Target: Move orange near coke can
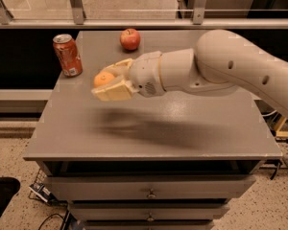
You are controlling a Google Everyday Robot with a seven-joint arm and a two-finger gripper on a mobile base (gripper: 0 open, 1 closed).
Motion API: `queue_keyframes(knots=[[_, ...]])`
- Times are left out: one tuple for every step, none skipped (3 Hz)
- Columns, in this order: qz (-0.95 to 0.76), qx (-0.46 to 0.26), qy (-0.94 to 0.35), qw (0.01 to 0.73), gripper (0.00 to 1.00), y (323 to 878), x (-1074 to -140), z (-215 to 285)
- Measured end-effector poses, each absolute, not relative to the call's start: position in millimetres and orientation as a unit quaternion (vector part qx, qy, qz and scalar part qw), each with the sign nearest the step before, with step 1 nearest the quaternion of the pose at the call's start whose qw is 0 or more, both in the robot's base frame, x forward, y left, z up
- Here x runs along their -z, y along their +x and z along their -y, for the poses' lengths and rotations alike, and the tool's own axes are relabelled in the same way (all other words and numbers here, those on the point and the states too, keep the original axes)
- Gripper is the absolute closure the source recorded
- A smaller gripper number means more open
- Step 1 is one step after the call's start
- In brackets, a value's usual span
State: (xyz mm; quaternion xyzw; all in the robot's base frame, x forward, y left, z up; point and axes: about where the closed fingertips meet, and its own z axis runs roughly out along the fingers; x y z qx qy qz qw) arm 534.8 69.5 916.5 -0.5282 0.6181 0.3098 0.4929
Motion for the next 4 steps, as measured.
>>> queue_keyframes(knots=[[-0.617,-0.318,-0.53,0.488,1.0,564,-905,-104],[-0.619,-0.336,-0.524,0.479,1.0,587,-889,-132],[-0.615,-0.348,-0.524,0.475,1.0,597,-876,-161],[-0.606,-0.36,-0.526,0.476,1.0,605,-864,-182]])
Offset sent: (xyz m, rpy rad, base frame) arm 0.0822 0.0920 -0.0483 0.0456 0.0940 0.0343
